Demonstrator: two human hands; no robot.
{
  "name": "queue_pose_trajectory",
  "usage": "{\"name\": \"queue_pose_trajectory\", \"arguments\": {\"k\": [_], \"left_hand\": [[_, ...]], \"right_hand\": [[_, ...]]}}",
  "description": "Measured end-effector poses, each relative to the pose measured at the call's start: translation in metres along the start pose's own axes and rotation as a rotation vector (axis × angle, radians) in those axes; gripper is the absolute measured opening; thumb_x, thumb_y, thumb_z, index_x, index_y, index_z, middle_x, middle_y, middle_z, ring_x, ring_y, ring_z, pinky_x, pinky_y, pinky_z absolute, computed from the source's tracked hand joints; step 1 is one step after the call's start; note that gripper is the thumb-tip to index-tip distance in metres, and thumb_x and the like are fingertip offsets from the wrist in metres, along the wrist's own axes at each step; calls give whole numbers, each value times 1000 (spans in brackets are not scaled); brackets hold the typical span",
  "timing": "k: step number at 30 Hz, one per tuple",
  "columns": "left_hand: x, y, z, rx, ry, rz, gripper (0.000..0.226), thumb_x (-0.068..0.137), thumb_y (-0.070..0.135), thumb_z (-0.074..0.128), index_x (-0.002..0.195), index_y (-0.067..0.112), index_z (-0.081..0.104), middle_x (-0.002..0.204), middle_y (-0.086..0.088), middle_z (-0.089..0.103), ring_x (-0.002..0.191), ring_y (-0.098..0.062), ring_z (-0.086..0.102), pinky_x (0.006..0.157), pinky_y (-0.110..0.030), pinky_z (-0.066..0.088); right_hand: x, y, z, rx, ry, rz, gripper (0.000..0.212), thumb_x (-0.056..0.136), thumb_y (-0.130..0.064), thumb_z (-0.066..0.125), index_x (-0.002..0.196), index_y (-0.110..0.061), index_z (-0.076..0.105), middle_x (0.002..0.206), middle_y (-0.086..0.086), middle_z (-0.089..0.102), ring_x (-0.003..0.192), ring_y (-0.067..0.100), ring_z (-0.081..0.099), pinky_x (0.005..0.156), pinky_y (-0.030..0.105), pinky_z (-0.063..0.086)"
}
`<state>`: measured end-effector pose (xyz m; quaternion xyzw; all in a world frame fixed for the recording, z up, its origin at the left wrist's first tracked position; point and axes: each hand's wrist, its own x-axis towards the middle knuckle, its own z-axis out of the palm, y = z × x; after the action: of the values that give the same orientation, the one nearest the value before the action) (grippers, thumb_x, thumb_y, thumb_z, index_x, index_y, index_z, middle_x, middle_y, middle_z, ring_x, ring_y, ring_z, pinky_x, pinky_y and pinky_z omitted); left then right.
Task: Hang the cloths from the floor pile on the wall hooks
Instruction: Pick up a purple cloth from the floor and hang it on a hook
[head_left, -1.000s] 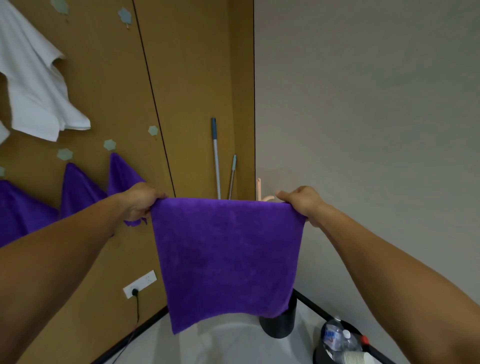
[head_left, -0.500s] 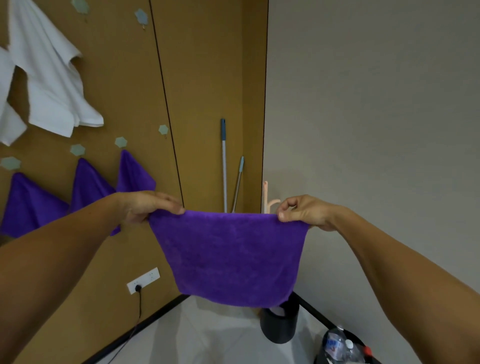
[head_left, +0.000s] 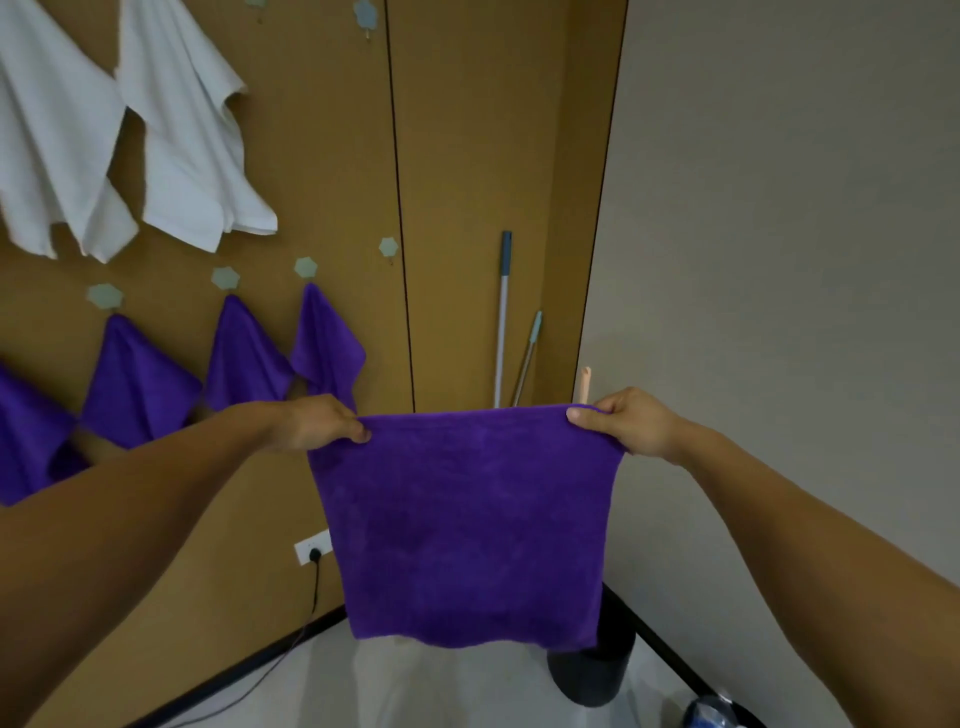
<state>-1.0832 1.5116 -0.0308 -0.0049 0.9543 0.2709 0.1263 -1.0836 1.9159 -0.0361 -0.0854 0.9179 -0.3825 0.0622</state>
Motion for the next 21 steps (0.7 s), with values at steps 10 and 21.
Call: {"name": "queue_pose_trajectory", "arguments": {"k": [10, 21], "left_hand": [[75, -24, -54, -55, 214, 249, 49, 95, 20, 53, 141, 7, 44, 144, -6, 45, 129, -17, 44, 100, -20, 33], [140, -34, -144, -49, 496, 520, 21, 98, 15, 43, 90, 11, 62, 84, -4, 66, 79, -22, 62, 70, -30, 45]], "right_hand": [[113, -52, 36, -269, 463, -127, 49, 100, -43, 42, 89, -2, 67, 91, 18, 67, 86, 32, 62, 74, 37, 48], [218, -120, 53, 135, 683, -82, 35, 102, -34, 42, 96, -12, 68, 83, 3, 66, 83, 23, 63, 73, 37, 49]]}}
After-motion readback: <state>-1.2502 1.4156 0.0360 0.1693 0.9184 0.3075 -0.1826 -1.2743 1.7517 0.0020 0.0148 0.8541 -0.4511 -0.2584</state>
